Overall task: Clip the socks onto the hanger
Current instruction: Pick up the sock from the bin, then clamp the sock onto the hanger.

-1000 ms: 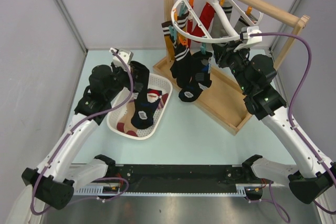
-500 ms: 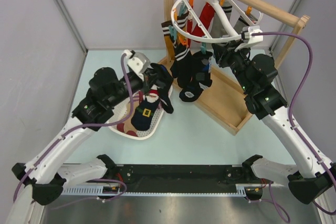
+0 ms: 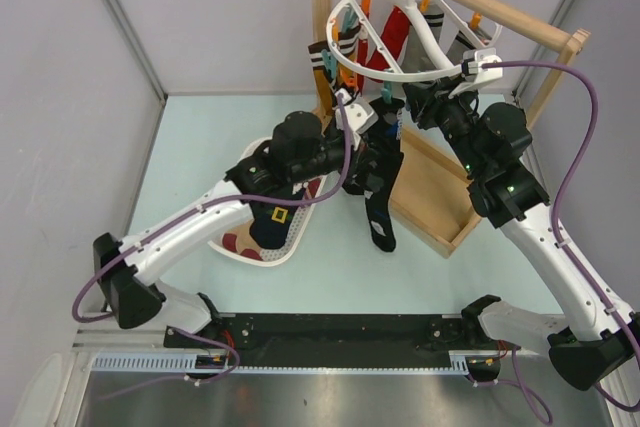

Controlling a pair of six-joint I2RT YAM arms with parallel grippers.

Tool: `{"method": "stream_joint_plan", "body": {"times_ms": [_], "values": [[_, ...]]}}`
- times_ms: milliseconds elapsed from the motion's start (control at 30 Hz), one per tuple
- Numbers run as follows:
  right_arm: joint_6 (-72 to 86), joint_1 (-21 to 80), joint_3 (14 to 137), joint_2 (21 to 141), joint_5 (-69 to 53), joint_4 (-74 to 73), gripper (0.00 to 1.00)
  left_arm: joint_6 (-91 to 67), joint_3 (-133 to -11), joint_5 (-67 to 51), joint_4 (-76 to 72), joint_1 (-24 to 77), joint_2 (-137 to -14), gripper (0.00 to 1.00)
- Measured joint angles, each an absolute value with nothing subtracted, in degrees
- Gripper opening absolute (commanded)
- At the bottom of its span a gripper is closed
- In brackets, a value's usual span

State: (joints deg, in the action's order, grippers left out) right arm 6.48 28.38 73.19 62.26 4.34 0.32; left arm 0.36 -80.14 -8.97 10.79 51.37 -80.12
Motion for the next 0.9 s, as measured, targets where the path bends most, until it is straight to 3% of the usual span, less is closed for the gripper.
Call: {"method": "stream_joint_plan", "body": {"times_ms": [400, 900], "values": [[6.46, 27.88, 73.19, 62.11, 2.46, 0.32, 0.0, -3.11, -94.3, -3.14, 15.2, 52.07, -93.12, 0.0], [6.44, 27.51, 73.19, 62.02, 0.12, 0.32, 0.0, -4.03, -102.1, 1.96, 20.16, 52.12, -96.66, 0.0]]}}
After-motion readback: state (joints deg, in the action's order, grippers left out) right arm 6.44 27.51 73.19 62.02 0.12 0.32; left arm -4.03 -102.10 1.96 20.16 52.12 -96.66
